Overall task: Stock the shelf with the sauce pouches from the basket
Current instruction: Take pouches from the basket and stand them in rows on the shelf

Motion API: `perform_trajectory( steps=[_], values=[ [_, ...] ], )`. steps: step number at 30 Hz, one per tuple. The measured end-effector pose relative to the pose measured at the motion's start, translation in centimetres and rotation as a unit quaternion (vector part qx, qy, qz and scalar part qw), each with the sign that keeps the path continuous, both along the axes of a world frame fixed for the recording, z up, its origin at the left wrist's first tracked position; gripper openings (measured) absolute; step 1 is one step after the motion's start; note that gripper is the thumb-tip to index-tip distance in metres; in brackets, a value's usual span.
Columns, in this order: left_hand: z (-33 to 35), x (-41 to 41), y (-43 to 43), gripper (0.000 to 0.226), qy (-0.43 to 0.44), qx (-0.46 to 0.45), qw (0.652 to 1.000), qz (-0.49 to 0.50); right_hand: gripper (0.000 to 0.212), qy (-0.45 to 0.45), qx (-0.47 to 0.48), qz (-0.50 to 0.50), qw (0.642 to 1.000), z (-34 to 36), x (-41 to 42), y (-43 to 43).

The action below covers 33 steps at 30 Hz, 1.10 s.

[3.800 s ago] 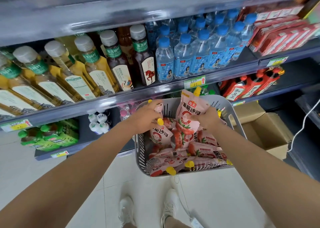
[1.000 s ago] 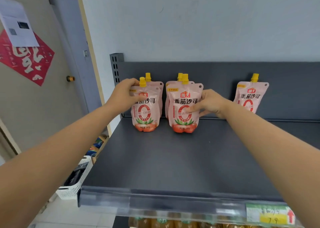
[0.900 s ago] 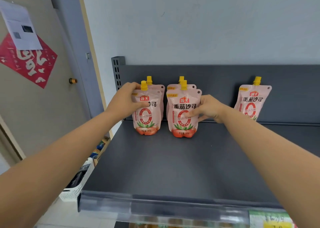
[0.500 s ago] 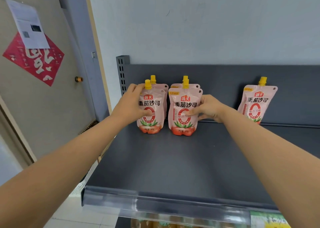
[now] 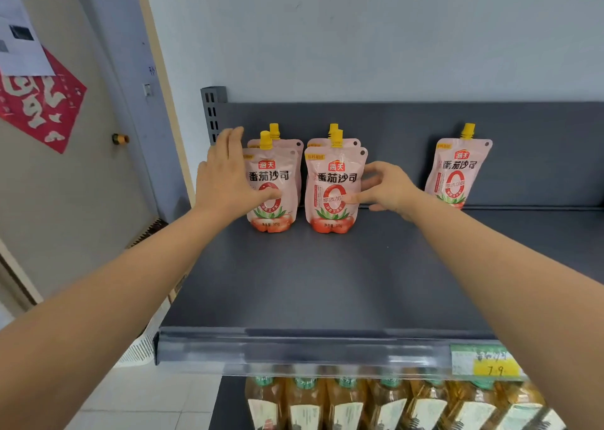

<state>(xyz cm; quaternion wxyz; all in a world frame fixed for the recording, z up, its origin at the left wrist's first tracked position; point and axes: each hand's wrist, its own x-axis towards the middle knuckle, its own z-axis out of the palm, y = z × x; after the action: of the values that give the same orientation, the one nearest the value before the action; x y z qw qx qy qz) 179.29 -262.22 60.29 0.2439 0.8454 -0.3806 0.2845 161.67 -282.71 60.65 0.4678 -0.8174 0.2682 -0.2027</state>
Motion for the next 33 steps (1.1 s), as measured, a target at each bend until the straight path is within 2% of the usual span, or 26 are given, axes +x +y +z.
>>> perform_trajectory(
  steps=[3, 7, 11, 16, 24, 27, 33],
  values=[
    [0.7, -1.5, -0.3, 0.117, -0.077, -0.023, 0.997, -0.013, 0.072, -0.002, -0.039, -0.054, 0.998, -0.1, -2.1, 0.3],
    [1.9, -5.3, -2.3, 0.097, -0.216, 0.011, 0.971, -0.105, 0.083, 0.015, -0.154, -0.129, 0.980, 0.1, -7.3, 0.9],
    [1.7, -11.3, -6.7, 0.096, -0.198, 0.024, 0.961, -0.190, 0.080, 0.055, -0.255, -0.217, 0.941, 0.6, -14.2, 1.1],
    [0.5, -20.9, -12.4, 0.100, -0.170, 0.058, 0.945, -0.274, 0.071, 0.162, -0.333, -0.320, 0.872, 0.4, -25.3, 0.9],
    [-4.0, -40.5, -19.1, 0.102, -0.195, 0.099, 0.888, -0.404, 0.075, 0.311, -0.313, -0.391, 0.808, -3.6, -43.6, 0.3],
    [-7.0, -47.5, -21.0, 0.098, -0.214, 0.144, 0.866, -0.428, 0.074, 0.359, -0.265, -0.390, 0.805, -6.6, -49.6, -0.6],
    [-15.5, -56.5, -25.0, 0.095, -0.174, 0.255, 0.841, -0.444, 0.063, 0.435, -0.198, -0.343, 0.809, -13.9, -58.2, -4.0]
  ],
)
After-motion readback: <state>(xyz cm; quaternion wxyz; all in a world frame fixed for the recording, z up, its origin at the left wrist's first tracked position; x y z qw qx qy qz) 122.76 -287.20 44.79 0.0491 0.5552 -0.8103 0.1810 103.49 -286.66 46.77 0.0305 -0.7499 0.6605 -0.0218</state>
